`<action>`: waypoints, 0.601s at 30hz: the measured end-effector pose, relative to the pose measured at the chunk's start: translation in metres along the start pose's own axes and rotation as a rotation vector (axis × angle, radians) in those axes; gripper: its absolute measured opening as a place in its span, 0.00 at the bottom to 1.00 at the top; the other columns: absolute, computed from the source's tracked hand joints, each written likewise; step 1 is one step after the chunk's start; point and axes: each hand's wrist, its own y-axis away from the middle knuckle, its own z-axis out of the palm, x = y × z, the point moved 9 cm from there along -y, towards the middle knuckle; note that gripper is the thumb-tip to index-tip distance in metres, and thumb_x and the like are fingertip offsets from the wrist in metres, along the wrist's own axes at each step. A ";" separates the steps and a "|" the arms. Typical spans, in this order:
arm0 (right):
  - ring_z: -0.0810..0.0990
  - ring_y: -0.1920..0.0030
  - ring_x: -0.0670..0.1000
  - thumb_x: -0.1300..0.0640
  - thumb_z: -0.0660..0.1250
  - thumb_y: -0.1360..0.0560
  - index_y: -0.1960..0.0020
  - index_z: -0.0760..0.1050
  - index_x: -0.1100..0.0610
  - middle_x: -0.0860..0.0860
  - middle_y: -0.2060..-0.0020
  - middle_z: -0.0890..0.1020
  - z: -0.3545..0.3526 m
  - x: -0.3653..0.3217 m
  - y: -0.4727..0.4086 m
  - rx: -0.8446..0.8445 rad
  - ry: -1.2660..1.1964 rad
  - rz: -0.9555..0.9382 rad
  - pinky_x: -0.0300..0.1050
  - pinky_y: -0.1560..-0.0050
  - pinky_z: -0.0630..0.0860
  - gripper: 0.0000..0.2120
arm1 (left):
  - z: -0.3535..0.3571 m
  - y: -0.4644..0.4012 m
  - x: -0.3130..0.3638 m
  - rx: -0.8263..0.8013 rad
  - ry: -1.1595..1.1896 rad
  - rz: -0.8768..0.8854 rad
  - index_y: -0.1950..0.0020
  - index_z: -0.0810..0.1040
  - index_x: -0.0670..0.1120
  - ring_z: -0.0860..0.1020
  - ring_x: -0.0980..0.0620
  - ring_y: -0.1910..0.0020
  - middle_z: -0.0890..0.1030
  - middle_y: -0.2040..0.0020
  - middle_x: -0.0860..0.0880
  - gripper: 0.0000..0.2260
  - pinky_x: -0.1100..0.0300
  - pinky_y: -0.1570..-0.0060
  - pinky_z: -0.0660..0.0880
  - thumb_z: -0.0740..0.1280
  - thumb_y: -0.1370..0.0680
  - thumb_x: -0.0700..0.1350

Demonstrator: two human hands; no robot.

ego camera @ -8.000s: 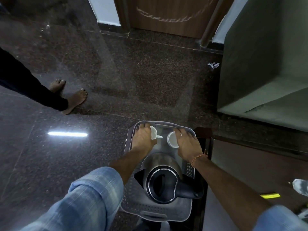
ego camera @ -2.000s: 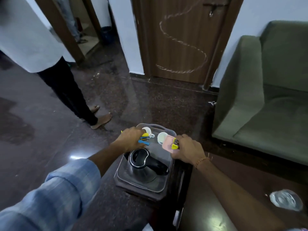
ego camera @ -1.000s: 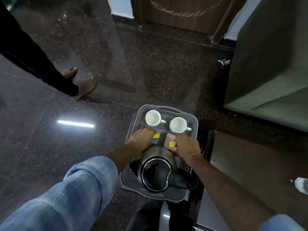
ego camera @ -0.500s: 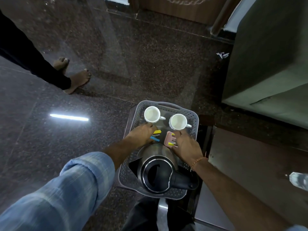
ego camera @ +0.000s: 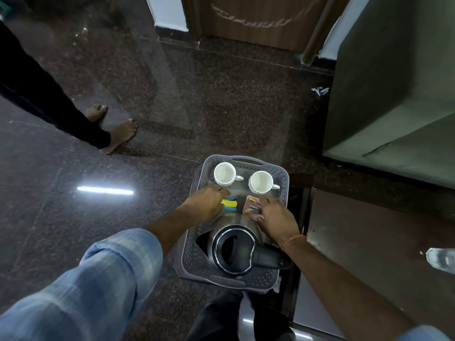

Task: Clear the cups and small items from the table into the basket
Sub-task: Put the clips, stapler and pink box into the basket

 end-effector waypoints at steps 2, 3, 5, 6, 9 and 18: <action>0.73 0.39 0.57 0.50 0.62 0.22 0.33 0.69 0.57 0.55 0.39 0.75 -0.011 0.003 0.010 0.021 0.002 0.005 0.50 0.40 0.73 0.20 | -0.014 0.006 0.010 -0.003 -0.028 0.015 0.29 0.70 0.46 0.73 0.41 0.35 0.74 0.32 0.43 0.20 0.46 0.37 0.71 0.63 0.22 0.44; 0.74 0.39 0.57 0.52 0.63 0.23 0.35 0.69 0.57 0.55 0.40 0.76 -0.018 0.005 0.016 0.032 0.004 0.013 0.50 0.41 0.74 0.19 | -0.022 0.008 0.017 -0.004 -0.046 0.024 0.29 0.69 0.46 0.74 0.41 0.35 0.74 0.33 0.43 0.20 0.46 0.37 0.71 0.63 0.21 0.45; 0.74 0.41 0.57 0.52 0.63 0.24 0.37 0.71 0.57 0.55 0.41 0.76 -0.035 0.011 0.031 0.072 0.008 0.024 0.50 0.44 0.75 0.18 | -0.039 0.010 0.036 0.013 -0.073 0.048 0.29 0.69 0.47 0.75 0.41 0.36 0.75 0.34 0.44 0.20 0.47 0.39 0.72 0.62 0.21 0.46; 0.75 0.42 0.57 0.52 0.63 0.25 0.38 0.71 0.57 0.55 0.42 0.77 -0.044 0.014 0.039 0.097 0.014 0.028 0.50 0.46 0.75 0.17 | -0.050 0.010 0.046 0.033 -0.083 0.063 0.29 0.69 0.47 0.75 0.42 0.36 0.75 0.33 0.44 0.20 0.48 0.39 0.73 0.63 0.21 0.46; 0.76 0.43 0.58 0.51 0.63 0.25 0.37 0.72 0.56 0.55 0.43 0.78 -0.070 0.030 0.065 0.164 0.008 0.055 0.51 0.46 0.75 0.19 | -0.077 0.011 0.084 0.101 -0.082 0.115 0.30 0.71 0.47 0.74 0.44 0.35 0.75 0.32 0.45 0.20 0.50 0.39 0.72 0.64 0.22 0.44; 0.76 0.41 0.58 0.51 0.66 0.27 0.35 0.72 0.56 0.55 0.42 0.78 -0.149 0.122 0.178 0.425 -0.100 0.204 0.53 0.42 0.75 0.22 | -0.115 0.016 0.254 0.177 -0.248 0.359 0.28 0.69 0.46 0.72 0.43 0.37 0.73 0.34 0.45 0.23 0.47 0.37 0.70 0.65 0.22 0.52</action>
